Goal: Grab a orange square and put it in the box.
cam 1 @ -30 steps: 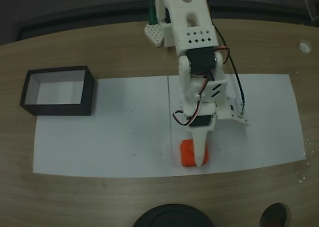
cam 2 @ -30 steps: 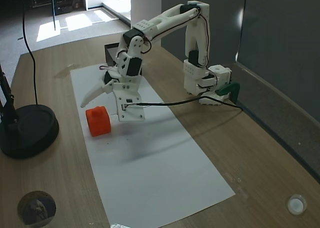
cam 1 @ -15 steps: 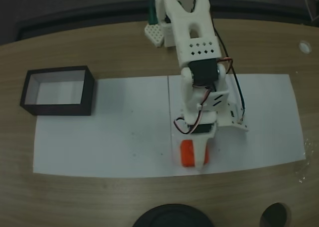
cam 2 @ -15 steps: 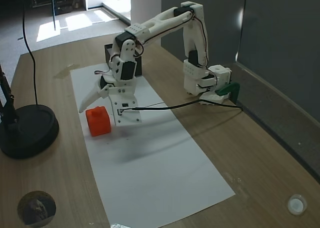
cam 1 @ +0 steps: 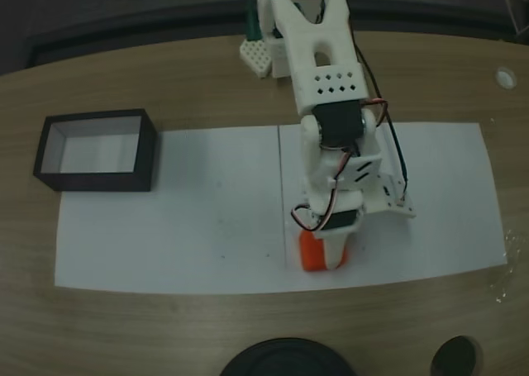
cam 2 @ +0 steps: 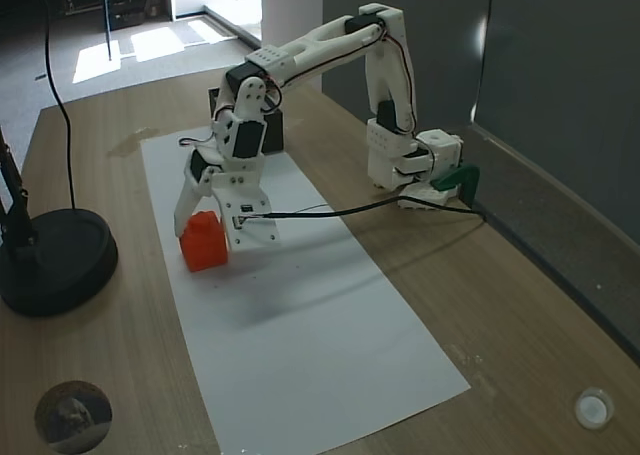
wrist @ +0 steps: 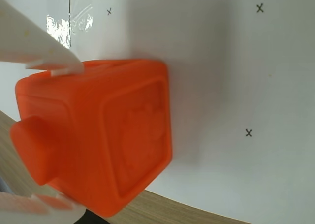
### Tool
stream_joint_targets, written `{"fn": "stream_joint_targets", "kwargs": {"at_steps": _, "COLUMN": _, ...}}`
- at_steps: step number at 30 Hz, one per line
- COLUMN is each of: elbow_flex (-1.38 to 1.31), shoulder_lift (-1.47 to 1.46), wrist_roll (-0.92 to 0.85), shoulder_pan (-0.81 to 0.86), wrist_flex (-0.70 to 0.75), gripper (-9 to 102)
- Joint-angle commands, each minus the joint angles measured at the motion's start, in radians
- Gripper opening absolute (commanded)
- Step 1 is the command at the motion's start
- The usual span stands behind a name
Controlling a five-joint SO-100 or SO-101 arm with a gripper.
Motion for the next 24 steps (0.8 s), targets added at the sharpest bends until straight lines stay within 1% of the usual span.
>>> {"fn": "stream_joint_targets", "kwargs": {"at_steps": 1, "elbow_flex": -0.006, "shoulder_lift": 0.005, "wrist_roll": -0.014, "shoulder_pan": -0.006, "wrist_flex": 0.006, "gripper": 21}}
{"fn": "stream_joint_targets", "kwargs": {"at_steps": 5, "elbow_flex": -0.006, "shoulder_lift": 0.005, "wrist_roll": -0.014, "shoulder_pan": -0.005, "wrist_flex": 0.006, "gripper": 20}}
{"fn": "stream_joint_targets", "kwargs": {"at_steps": 8, "elbow_flex": -0.006, "shoulder_lift": 0.02, "wrist_roll": -0.012, "shoulder_pan": 0.015, "wrist_flex": 0.006, "gripper": 17}}
{"fn": "stream_joint_targets", "kwargs": {"at_steps": 14, "elbow_flex": -0.066, "shoulder_lift": 0.103, "wrist_roll": 0.044, "shoulder_pan": 0.227, "wrist_flex": 0.018, "gripper": 17}}
{"fn": "stream_joint_targets", "kwargs": {"at_steps": 18, "elbow_flex": -0.08, "shoulder_lift": 0.176, "wrist_roll": 0.044, "shoulder_pan": 0.377, "wrist_flex": 0.023, "gripper": 17}}
{"fn": "stream_joint_targets", "kwargs": {"at_steps": 24, "elbow_flex": -0.144, "shoulder_lift": 0.285, "wrist_roll": 0.014, "shoulder_pan": 0.549, "wrist_flex": 0.123, "gripper": 22}}
